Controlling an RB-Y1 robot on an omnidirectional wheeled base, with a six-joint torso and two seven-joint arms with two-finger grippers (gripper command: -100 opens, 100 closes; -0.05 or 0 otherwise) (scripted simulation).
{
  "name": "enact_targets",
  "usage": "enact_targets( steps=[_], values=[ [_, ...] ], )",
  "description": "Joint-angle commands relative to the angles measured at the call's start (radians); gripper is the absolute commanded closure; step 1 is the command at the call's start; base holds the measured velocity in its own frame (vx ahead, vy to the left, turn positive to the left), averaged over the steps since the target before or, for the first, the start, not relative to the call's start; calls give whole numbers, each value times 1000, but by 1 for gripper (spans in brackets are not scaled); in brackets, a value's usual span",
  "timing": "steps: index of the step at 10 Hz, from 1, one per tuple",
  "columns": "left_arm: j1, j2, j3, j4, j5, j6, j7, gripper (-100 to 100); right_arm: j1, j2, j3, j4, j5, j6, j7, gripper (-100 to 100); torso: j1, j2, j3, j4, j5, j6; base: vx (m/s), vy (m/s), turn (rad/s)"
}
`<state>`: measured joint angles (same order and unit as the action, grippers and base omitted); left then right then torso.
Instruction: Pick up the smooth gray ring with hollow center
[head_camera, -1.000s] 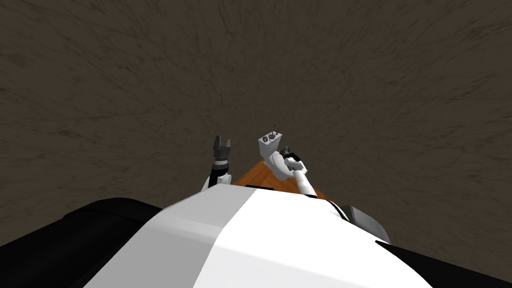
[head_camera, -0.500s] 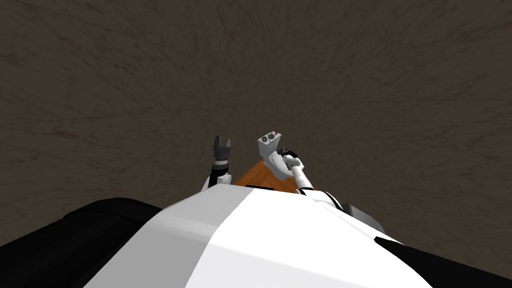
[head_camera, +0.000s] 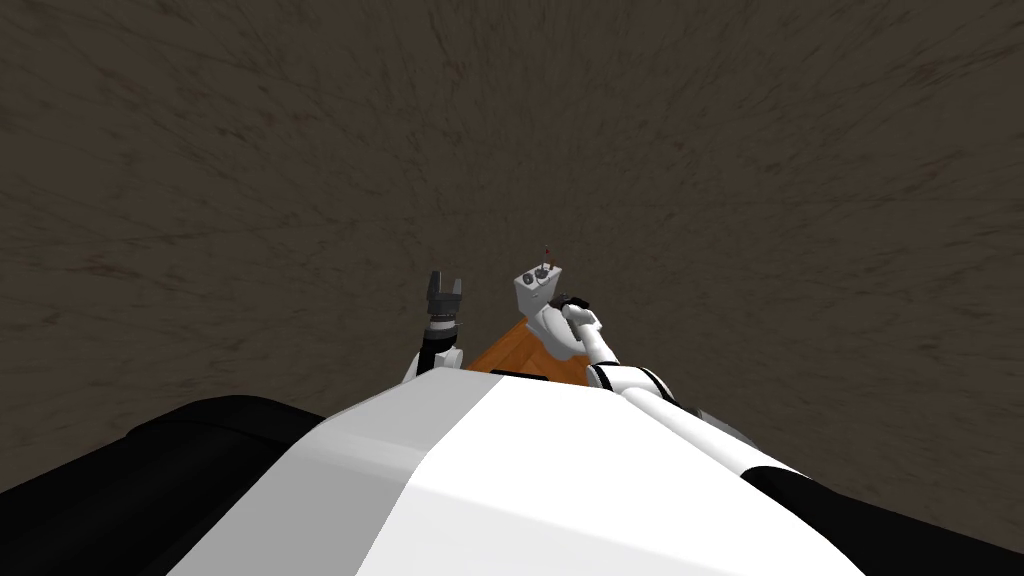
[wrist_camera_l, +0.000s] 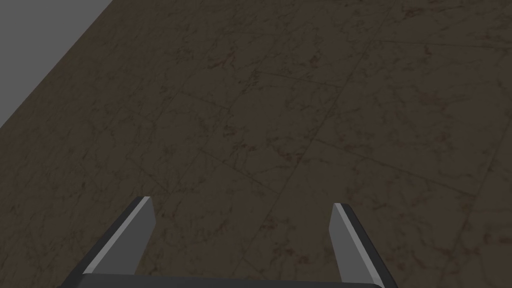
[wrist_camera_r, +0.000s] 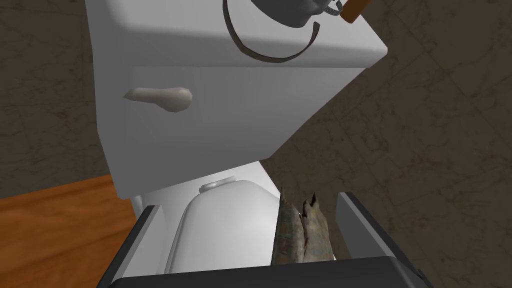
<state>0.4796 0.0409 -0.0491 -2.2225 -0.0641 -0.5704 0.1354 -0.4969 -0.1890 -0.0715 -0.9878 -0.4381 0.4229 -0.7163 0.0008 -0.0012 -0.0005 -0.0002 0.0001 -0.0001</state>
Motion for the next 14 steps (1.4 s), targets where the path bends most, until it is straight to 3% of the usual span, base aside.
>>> enact_targets(
  steps=[1,2,3,4,7,9,10,11,13,14],
  values=[
    [0,0,0,0,0,0,0,0,-50,0,6,50,-35,42,-36,-100,0,0,0,0,0,0,25,-14,-15],
    [0,0,0,0,0,0,0,0,-65,0,6,80,-35,42,-36,-100,0,-1,0,0,0,0,23,-14,-3],
    [0,0,0,0,0,0,0,0,-103,2,11,113,-61,77,-66,-100,0,0,0,0,0,0,30,-22,-9],
    [0,0,0,0,0,0,0,0,-118,2,11,140,-61,77,-66,-100,-1,-1,0,0,0,0,28,-16,-3],
    [0,0,0,0,0,0,0,0,-206,7,21,222,-110,142,-122,-100,0,-1,-1,0,0,0,39,-20,0],
    [0,0,0,0,0,0,0,0,-219,7,21,250,-110,142,-122,-100,0,-2,-1,0,0,0,31,-14,3],
    [0,0,0,0,0,0,0,0,-264,9,26,289,-133,170,-147,-100,0,0,0,0,0,0,38,-16,3],
    [0,0,0,0,0,0,0,0,-266,9,26,302,-133,170,-147,-100,0,-1,-1,0,0,0,39,-16,10],
    [0,0,0,0,0,0,0,0,-312,11,32,335,-155,196,-171,-100,0,-2,-1,0,0,0,56,-17,13],
    [0,0,0,0,0,0,0,0,-354,13,37,380,-176,220,-193,-100,0,-2,-1,-1,0,0,55,-26,19]
  ],
)
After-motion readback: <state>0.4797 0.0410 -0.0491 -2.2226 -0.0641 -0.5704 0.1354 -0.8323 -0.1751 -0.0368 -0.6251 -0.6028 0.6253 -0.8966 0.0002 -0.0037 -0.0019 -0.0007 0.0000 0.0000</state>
